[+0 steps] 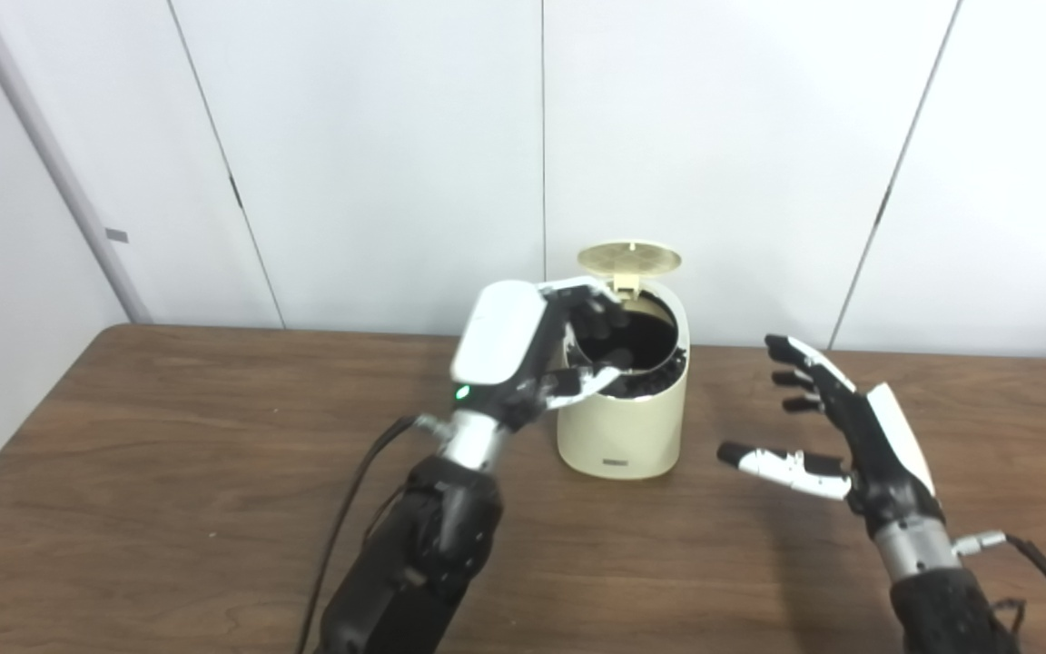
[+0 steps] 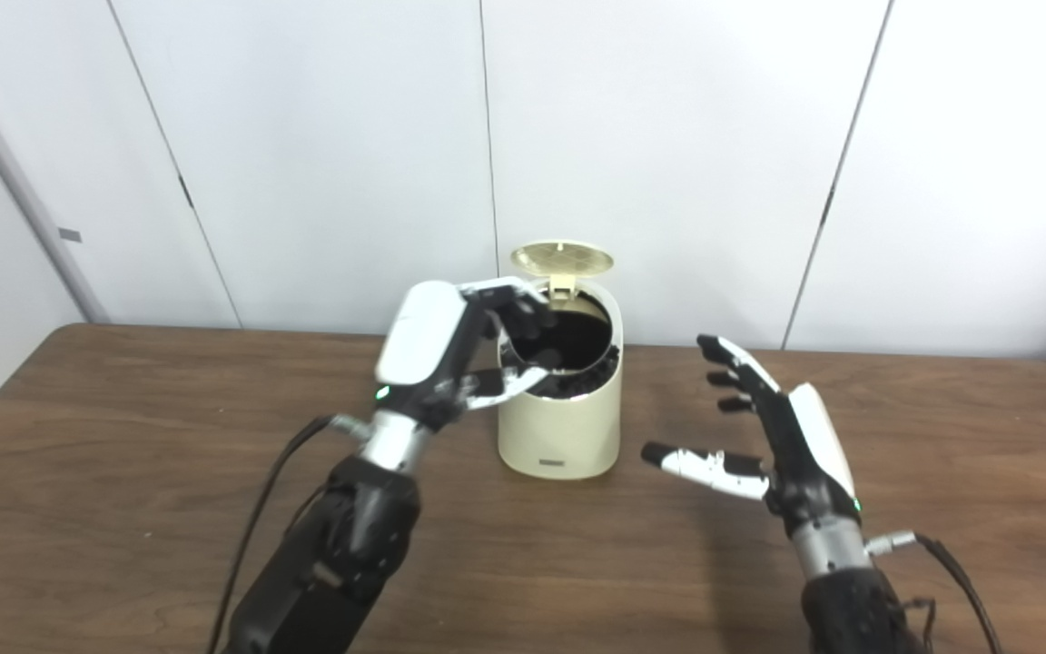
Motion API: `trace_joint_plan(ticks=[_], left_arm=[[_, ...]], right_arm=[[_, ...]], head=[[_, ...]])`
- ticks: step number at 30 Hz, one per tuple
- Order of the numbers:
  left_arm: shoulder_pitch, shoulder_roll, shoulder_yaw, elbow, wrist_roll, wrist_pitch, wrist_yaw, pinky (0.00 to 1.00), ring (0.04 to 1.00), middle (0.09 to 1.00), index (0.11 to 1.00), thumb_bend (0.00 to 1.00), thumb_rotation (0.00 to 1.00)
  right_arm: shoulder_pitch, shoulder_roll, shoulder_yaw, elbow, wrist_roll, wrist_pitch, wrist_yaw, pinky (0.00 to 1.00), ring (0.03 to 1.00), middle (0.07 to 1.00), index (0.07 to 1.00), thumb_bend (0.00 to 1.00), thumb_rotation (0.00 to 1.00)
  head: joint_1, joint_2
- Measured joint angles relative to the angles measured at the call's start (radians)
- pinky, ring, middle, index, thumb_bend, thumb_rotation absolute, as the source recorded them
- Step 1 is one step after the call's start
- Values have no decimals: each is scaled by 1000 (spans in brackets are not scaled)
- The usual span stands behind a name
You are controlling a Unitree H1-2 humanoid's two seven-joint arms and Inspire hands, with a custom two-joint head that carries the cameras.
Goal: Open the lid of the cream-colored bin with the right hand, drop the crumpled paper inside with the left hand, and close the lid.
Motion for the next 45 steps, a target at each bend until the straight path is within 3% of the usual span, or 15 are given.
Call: trace_joint_plan(ticks=[1,4,10,11,15,20,25,33,45], left_arm=[[20,0,21,-30,-15,-5,3,419,544,502,493,514,0],[70,-17,86,-102,-92,-7,3,436,580,644,498,505,61],[199,-54,173,-180,-298,-18,-21,518,640,706,499,502,71],[217,-54,181,-193,-320,-18,-28,546,657,717,646,558,124],[265,-48,209,-200,-373,-19,-55,586,681,739,766,600,169],[303,-48,223,-196,-396,-19,-77,623,709,746,785,609,191],[307,-48,225,-173,-405,-21,-87,608,710,739,779,631,187],[332,-53,226,-146,-408,-30,-88,651,724,739,779,640,155],[332,-64,225,-145,-390,-30,-93,650,729,746,780,651,159]], right_arm=[[-10,-3,-3,1,0,0,0,729,815,854,839,738,475],[-39,-18,-13,15,12,-11,0,757,837,888,839,749,494],[-64,-27,-13,53,48,-46,3,742,857,943,836,774,527],[-67,-27,-10,53,48,-47,6,726,862,962,834,787,538],[-100,-39,13,53,37,-52,18,795,903,893,848,783,551],[-168,-82,62,48,-16,-81,61,881,888,884,881,735,608],[-242,-108,101,33,-54,-65,137,756,873,877,862,760,668],[-329,-107,130,32,-97,-17,208,701,883,882,869,774,706],[-349,-105,147,32,-161,27,239,818,952,900,872,757,670]], head=[[0,0],[6,-5],[12,-14],[12,-14],[9,-21],[5,-25],[3,-28],[6,-31],[8,-29]])
